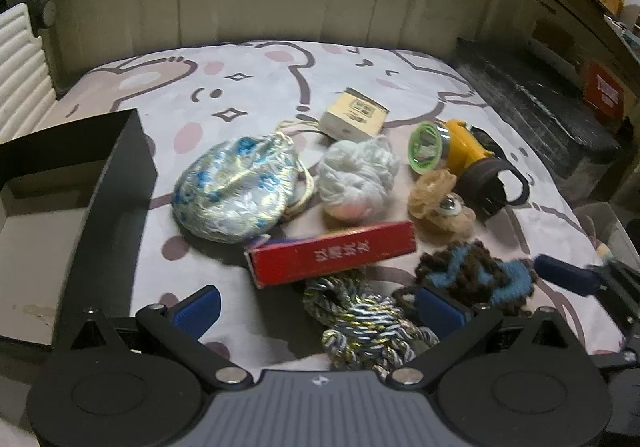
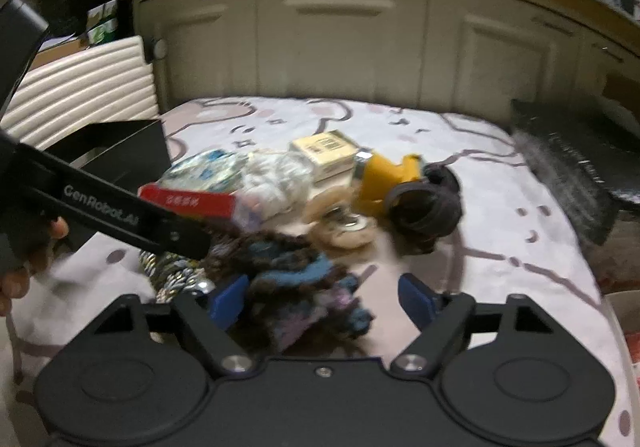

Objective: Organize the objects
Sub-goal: 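Move both tools toward the rope and knitted pouch near the card box, then grasp the twisted rope with the left tool while the right tool grasps the knitted pouch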

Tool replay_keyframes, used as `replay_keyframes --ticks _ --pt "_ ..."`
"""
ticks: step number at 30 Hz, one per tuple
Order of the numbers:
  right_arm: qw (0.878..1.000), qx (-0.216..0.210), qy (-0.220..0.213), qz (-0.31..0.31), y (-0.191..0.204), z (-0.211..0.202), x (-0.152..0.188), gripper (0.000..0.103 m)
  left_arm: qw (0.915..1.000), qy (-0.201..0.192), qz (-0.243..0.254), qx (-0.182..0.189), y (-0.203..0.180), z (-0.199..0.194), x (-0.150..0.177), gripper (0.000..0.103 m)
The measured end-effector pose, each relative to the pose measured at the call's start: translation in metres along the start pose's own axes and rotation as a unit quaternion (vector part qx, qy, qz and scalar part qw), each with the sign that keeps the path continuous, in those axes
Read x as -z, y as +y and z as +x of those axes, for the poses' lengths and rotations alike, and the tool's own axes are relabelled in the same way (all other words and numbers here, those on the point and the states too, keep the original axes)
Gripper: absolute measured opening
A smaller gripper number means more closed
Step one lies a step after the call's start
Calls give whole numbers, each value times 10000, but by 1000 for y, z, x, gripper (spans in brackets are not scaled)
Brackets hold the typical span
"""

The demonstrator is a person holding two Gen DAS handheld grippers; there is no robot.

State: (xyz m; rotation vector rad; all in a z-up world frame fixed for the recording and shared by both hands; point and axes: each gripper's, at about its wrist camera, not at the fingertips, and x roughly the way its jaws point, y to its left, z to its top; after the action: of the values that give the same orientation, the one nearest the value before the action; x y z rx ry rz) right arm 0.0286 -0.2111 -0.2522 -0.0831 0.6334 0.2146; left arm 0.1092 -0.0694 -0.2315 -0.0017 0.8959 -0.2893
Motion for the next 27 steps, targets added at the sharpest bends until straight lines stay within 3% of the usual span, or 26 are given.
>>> replay_keyframes --ticks 3,7,10,12,15,19,25,27 --pt "9997 -176 172 27 1 10 0 73 10000 7 63 53 -2 0 2 103" --pt "9994 -279 193 53 2 10 -1 54 9999 31 31 122 -2 2 5 103" --pt "9995 -209 230 -34 4 7 -1 46 9997 -53 -110 206 0 5 8 103" --pt "9998 -87 205 4 1 4 -1 44 9992 -125 -278 267 3 6 10 103" --pt "9997 146 126 175 -8 -3 -1 42 9985 191 -444 267 4 15 9 103" --pt "9985 334 115 407 -20 -7 -1 41 9982 325 -477 166 3 19 6 103" --pt "9978 313 225 536 -21 -6 1 41 9979 527 -382 46 -2 22 3 102" --pt "9978 284 268 539 -18 -6 1 41 9974 614 -362 80 0 20 2 96"
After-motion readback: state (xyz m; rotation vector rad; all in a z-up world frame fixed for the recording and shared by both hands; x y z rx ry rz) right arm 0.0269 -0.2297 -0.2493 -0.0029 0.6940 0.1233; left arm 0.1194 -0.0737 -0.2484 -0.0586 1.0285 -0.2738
